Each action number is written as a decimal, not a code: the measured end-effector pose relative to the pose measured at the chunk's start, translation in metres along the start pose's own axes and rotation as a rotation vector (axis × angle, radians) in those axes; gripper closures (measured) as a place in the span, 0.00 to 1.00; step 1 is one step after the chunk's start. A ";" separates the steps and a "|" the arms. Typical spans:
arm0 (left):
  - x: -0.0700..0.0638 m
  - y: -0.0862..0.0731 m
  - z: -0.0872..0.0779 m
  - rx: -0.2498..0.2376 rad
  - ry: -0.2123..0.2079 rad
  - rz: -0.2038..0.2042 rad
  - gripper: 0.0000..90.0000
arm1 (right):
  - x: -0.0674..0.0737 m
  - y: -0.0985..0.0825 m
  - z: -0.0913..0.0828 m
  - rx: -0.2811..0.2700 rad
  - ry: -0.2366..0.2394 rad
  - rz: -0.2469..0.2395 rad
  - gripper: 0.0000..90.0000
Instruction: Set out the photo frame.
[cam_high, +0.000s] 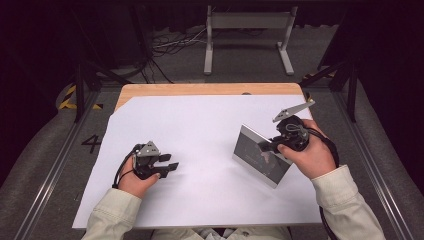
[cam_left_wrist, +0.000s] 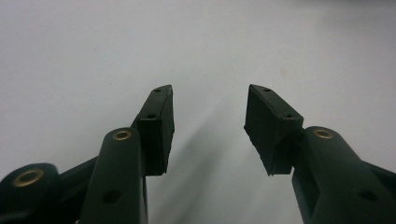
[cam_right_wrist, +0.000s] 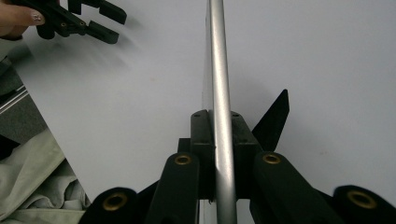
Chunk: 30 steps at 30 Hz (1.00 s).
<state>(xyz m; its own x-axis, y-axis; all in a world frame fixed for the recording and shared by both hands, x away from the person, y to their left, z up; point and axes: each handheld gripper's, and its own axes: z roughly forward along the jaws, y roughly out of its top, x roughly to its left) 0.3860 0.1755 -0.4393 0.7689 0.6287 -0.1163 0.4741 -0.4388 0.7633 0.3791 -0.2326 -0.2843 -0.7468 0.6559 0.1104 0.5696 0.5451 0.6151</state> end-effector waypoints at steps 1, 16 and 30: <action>0.000 0.000 0.000 0.001 0.000 0.001 0.59 | 0.000 0.002 0.000 0.001 0.003 -0.007 0.93; 0.002 0.002 0.003 0.005 -0.001 -0.003 0.56 | 0.003 0.034 0.016 0.038 0.079 -0.160 0.93; 0.002 0.001 0.005 0.013 0.001 0.000 0.56 | 0.003 0.052 0.037 0.063 0.140 -0.274 0.93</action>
<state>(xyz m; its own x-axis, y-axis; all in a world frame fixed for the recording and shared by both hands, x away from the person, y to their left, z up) 0.3904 0.1733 -0.4425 0.7688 0.6289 -0.1157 0.4793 -0.4470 0.7553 0.4189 -0.1826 -0.2813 -0.9132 0.4036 0.0562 0.3571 0.7259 0.5878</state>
